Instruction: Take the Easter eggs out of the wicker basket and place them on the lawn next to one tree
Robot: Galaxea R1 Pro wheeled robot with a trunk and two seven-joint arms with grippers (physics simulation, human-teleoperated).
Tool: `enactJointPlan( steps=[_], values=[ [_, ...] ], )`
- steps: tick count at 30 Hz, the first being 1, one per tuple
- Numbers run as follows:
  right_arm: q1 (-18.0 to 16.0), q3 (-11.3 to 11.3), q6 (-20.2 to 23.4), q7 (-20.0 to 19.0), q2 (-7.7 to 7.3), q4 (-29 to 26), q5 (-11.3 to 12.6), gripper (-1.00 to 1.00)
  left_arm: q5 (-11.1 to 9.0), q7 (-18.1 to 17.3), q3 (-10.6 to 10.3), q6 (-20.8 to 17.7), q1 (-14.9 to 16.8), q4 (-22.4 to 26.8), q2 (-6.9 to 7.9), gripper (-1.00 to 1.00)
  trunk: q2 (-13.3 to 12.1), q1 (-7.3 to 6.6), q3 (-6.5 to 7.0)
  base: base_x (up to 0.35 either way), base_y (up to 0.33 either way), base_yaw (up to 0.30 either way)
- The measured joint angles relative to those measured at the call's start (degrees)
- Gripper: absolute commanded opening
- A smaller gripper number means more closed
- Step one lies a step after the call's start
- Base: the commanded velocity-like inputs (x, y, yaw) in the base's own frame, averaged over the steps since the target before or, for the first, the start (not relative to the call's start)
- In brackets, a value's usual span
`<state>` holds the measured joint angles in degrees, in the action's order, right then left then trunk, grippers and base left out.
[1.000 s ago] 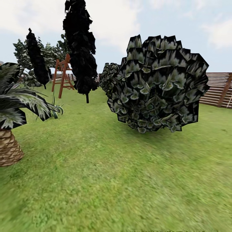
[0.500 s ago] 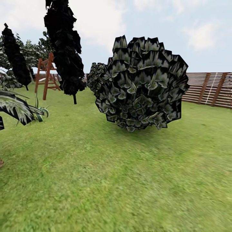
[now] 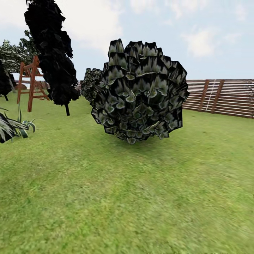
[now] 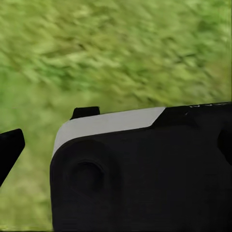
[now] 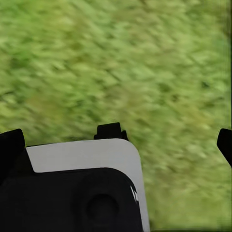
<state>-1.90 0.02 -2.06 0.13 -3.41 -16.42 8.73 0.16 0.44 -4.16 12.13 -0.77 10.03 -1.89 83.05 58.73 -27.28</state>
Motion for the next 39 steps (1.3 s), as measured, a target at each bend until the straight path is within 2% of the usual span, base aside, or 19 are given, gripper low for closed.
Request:
enactJointPlan(
  steps=[15, 20, 39],
  values=[
    [0.0, 0.0, 0.0, 0.0, 0.04, 0.2, -0.3, 1.00, 0.0, -0.3, -0.4, -0.2, 0.0, -1.3, -0.57, 1.00, 0.0, 0.00, 0.00, 0.000, 0.000, -0.229],
    [0.0, -0.3, -0.1, 0.0, 0.18, 0.3, -0.6, 1.00, 0.0, -0.3, -0.4, -0.2, 0.0, -1.3, -0.15, 1.00, 0.0, 0.00, 0.00, 0.000, 0.000, -0.229],
    [0.0, -0.8, 0.3, 0.0, 0.46, 2.0, -0.8, 1.00, 0.0, -0.3, -0.5, -0.1, 0.0, -1.3, -0.51, 1.00, 0.0, 0.00, 0.00, 0.000, 0.000, -0.220]
  ],
)
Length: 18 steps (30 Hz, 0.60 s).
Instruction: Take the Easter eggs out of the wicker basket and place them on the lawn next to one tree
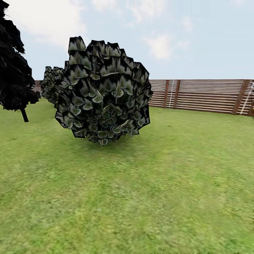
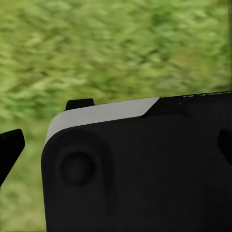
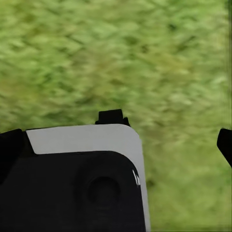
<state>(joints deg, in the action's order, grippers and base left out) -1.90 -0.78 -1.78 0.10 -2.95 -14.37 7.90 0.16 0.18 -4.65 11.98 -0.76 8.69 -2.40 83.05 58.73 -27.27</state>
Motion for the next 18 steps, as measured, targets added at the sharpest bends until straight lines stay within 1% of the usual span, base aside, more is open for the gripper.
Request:
enactJointPlan(
  steps=[8, 14, 18],
  values=[
    [0.0, 0.1, 0.1, 0.0, 0.00, 0.0, 0.0, 1.00, 0.0, 0.0, 0.0, 0.0, 0.0, 0.0, 0.00, 1.00, 0.0, 0.00, 0.00, 0.000, 0.000, -0.167],
    [0.0, 0.0, 0.0, 0.0, 0.20, 0.0, 0.1, 1.00, 0.0, 0.0, 0.0, 0.0, 0.0, 0.0, 0.00, 1.00, 0.0, 0.00, 0.00, 0.000, 0.000, -0.125],
    [0.0, 0.0, 0.0, 0.0, 0.84, 0.0, 0.0, 1.00, 0.0, 0.0, 0.0, 0.0, 0.0, 0.0, 0.00, 1.00, 0.0, 0.00, 0.00, 0.000, 0.000, -0.099]
  ],
)
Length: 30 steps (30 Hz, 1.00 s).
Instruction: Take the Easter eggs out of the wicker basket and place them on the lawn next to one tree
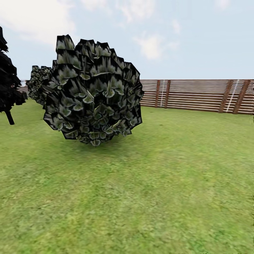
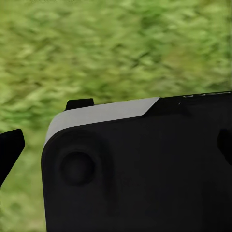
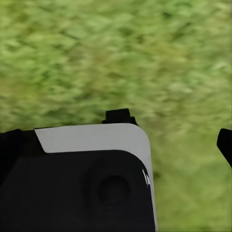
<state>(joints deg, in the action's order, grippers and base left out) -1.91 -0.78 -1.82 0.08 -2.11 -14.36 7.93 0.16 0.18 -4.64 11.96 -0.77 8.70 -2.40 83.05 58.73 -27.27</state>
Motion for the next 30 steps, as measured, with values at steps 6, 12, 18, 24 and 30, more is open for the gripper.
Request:
enactJointPlan(
  steps=[6, 12, 18, 24, 30],
  values=[
    [0.0, 0.0, 0.0, 0.0, 0.16, 0.0, 0.0, 1.00, 0.0, 0.0, 0.0, 0.0, 0.0, 0.0, 0.00, 1.00, 0.0, 0.00, 0.00, 0.000, 0.000, -0.097],
    [0.0, 0.0, 0.1, 0.0, 0.09, 0.0, 0.0, 1.00, 0.0, 0.0, 0.0, 0.0, 0.0, 0.0, 0.00, 1.00, 0.0, 0.00, 0.00, 0.000, 0.000, -0.154],
    [0.0, 0.1, 0.1, -0.1, 0.05, 0.0, 0.0, 1.00, 0.0, 0.0, 0.0, 0.0, 0.0, 0.0, 0.00, 1.00, 0.0, 0.00, 0.00, 0.000, 0.000, -0.222],
    [0.0, 0.1, 0.1, -0.1, -0.06, 0.0, 0.0, 1.00, 0.0, 0.0, 0.0, 0.0, 0.0, 0.0, 0.00, 1.00, 0.0, 0.00, 0.00, 0.000, 0.000, -0.247],
    [0.0, 0.1, 0.1, -0.1, 0.00, 0.0, -0.1, 1.00, 0.0, 0.0, 0.0, 0.0, 0.0, 0.0, 0.00, 1.00, 0.0, 0.00, 0.00, 0.000, 0.000, -0.249]
  ],
)
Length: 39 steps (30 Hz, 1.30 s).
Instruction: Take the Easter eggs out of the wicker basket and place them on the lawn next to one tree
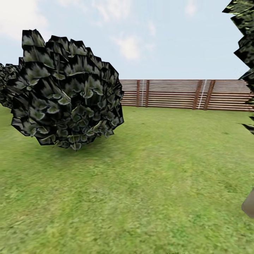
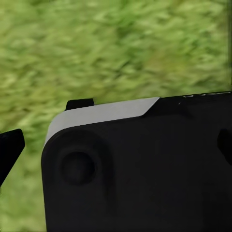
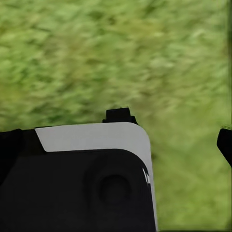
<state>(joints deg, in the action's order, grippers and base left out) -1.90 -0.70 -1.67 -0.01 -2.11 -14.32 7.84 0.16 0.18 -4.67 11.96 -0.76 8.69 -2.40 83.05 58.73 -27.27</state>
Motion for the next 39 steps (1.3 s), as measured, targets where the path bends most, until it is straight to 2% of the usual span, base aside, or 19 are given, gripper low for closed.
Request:
enactJointPlan(
  steps=[22, 30, 36, 39],
  values=[
    [0.0, 0.2, -0.4, 0.1, -0.43, -0.1, 0.1, 1.00, 0.1, 0.0, 0.0, 0.1, 0.0, 0.0, 0.00, 1.00, 0.0, 0.00, 0.00, 0.000, 0.000, -0.250],
    [0.0, 0.2, -0.4, 0.1, -0.36, -0.3, 0.1, 1.00, 0.3, 0.1, 0.4, 0.2, 0.0, 0.5, 0.78, 1.00, 0.0, 0.00, 0.00, 0.000, 0.000, -0.250],
    [0.0, 0.2, -0.5, 0.0, -0.40, -0.6, 0.1, 1.00, 0.4, 0.2, 0.5, 0.4, 0.0, 5.7, 2.87, 1.00, 0.0, 0.00, 0.00, 0.000, 0.000, -0.250],
    [0.0, 0.3, -0.5, -0.1, -0.57, -1.9, 0.2, 1.00, 0.5, 0.1, 0.4, 0.3, 0.0, 10.4, 3.63, 1.00, 0.0, 0.00, 0.01, 0.000, 0.000, -0.250]
  ],
)
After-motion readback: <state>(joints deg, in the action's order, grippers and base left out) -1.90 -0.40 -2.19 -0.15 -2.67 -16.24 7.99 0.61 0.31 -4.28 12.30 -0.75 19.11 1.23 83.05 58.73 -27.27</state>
